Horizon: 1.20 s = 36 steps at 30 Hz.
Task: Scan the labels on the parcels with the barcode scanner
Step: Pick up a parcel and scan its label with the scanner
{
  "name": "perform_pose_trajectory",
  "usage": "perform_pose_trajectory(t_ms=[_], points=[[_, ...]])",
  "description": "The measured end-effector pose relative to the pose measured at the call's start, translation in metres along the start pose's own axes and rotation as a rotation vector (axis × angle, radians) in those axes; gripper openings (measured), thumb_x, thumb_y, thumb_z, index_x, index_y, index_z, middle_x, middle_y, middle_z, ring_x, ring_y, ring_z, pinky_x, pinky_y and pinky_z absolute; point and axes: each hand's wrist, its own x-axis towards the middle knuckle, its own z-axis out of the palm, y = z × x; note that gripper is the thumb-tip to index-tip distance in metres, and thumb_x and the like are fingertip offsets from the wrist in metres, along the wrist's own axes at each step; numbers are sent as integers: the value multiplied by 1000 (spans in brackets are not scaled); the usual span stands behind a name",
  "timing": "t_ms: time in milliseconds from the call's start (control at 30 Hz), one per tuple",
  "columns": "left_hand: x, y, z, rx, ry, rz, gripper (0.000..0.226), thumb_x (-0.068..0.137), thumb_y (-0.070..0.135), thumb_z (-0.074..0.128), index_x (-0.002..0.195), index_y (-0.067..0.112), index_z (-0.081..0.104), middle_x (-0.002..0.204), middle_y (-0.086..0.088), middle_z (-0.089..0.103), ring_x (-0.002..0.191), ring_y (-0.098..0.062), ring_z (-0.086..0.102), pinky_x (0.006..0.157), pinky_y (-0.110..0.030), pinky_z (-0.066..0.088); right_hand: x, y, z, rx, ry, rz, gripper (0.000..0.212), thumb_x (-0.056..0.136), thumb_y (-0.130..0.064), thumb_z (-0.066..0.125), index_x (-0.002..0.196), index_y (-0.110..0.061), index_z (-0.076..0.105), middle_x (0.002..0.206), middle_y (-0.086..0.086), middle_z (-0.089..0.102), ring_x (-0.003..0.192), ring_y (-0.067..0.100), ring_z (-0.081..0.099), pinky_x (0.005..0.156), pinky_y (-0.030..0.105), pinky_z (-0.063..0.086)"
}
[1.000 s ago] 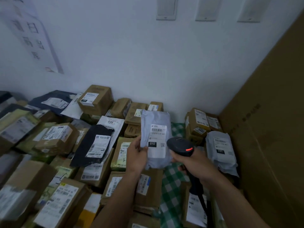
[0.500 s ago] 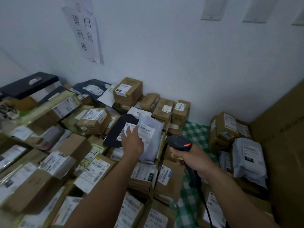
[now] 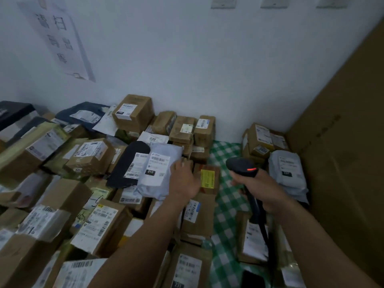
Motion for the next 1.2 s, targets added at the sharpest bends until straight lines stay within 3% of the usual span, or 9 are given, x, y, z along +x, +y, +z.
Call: perform_pose_trajectory(t_ms=[100,333,433,567,667,867,1000,1067,1200], points=[[4,49,24,-99,-128,158,42,98,36,60,134,15,61,140,-6,54,129,-26,52,111,-43,43,0,2,-41,27,101,-3,26,95,-35,73,119,-32,64,107,3,74,98,24,69,75,36,56],[27,153,102,-184,-411,257,40,104,37,55,139,19,58,141,-4,60,127,-25,57,103,-35,47,19,42,-127,107,345,65,47,90,-37,79,130,-20,62,106,7,73,85,22,70,63,34,57],[39,178,146,-210,-504,206,51,103,48,54,145,19,52,146,-4,57,130,-26,55,103,-37,47,28,66,-151,132,401,103,37,89,-35,79,121,-23,65,105,6,72,93,27,70,77,44,58],[45,198,196,-322,-597,34,67,100,53,57,153,15,41,153,-5,48,137,-27,49,106,-36,45,38,93,-170,150,429,167,36,90,-38,77,120,-19,68,88,5,69,78,22,66,64,34,50],[43,201,217,-480,-607,-77,68,98,46,64,153,15,40,150,-6,51,136,-28,51,108,-43,48,43,101,-178,170,425,202,25,93,-33,76,111,-17,70,73,0,65,67,17,62,61,33,48],[39,203,219,-665,-488,-209,47,99,27,66,142,12,55,137,-9,61,122,-27,61,102,-46,53,46,101,-183,207,439,179,19,94,-27,74,110,-18,69,75,2,65,70,16,62,59,32,49],[36,196,203,-802,-426,-247,38,99,16,65,136,9,57,132,-13,66,114,-25,66,96,-42,57,48,98,-179,205,450,176,42,88,-35,80,126,-23,64,103,3,73,88,18,70,62,31,52],[29,191,189,-861,-392,-233,35,98,14,67,132,14,58,130,-12,67,114,-23,66,96,-39,57,45,97,-174,201,491,144,54,85,-38,82,132,-26,59,117,0,71,100,18,70,67,33,56],[4,180,153,-1034,-351,-261,37,91,21,76,120,38,59,126,-2,70,111,-19,70,91,-45,61,31,81,-158,165,630,8,71,80,-39,86,141,-23,53,129,-1,67,114,20,67,98,49,56]])
